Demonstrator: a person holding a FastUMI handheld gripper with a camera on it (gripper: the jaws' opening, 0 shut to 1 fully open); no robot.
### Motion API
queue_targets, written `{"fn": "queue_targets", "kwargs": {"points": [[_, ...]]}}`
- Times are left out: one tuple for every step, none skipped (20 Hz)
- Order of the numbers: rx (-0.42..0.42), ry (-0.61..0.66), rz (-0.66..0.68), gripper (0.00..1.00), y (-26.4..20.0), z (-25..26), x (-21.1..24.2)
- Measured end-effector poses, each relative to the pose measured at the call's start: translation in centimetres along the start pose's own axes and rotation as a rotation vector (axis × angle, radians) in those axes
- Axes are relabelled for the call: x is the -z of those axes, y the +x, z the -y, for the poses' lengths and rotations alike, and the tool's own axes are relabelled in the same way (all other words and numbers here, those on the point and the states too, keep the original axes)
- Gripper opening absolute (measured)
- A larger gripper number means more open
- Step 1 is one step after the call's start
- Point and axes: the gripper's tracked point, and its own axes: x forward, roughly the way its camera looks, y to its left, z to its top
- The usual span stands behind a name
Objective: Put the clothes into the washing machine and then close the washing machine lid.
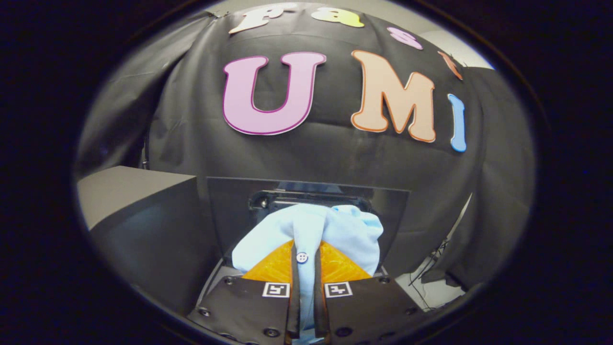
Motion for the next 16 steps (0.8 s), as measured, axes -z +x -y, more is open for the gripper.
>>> {"fn": "queue_targets", "kwargs": {"points": [[0.017,-0.001,0.016,0.38,-0.1,0.3,0.2],[0.054,0.005,0.048,0.47,-0.2,1.1,0.3],[0.098,0.012,0.078,0.56,-0.3,1.9,0.4],[0.121,0.018,0.106,0.64,-0.5,2.3,-0.1],[0.137,0.021,0.118,0.73,-0.8,2.6,-0.1],[0.132,0.023,0.114,0.82,-0.9,2.7,0.0],[0.129,0.023,0.099,0.91,-1.8,2.6,-0.1],[0.134,0.009,0.084,0.99,-0.6,2.7,0.5],[0.134,-0.004,0.077,0.99,-0.8,2.7,0.4],[0.131,-0.004,0.080,0.99,-0.9,2.8,0.1],[0.123,0.003,0.087,0.98,-1.0,2.7,-0.4],[0.117,0.013,0.091,0.98,-1.1,2.7,-0.8],[0.114,0.022,0.091,0.98,-1.3,2.7,-1.2],[0.112,0.034,0.091,0.98,-1.5,2.5,-1.4],[0.106,0.038,0.096,0.98,-1.8,2.4,-1.9],[0.106,0.040,0.106,0.98,-2.1,2.4,-2.3]]}}
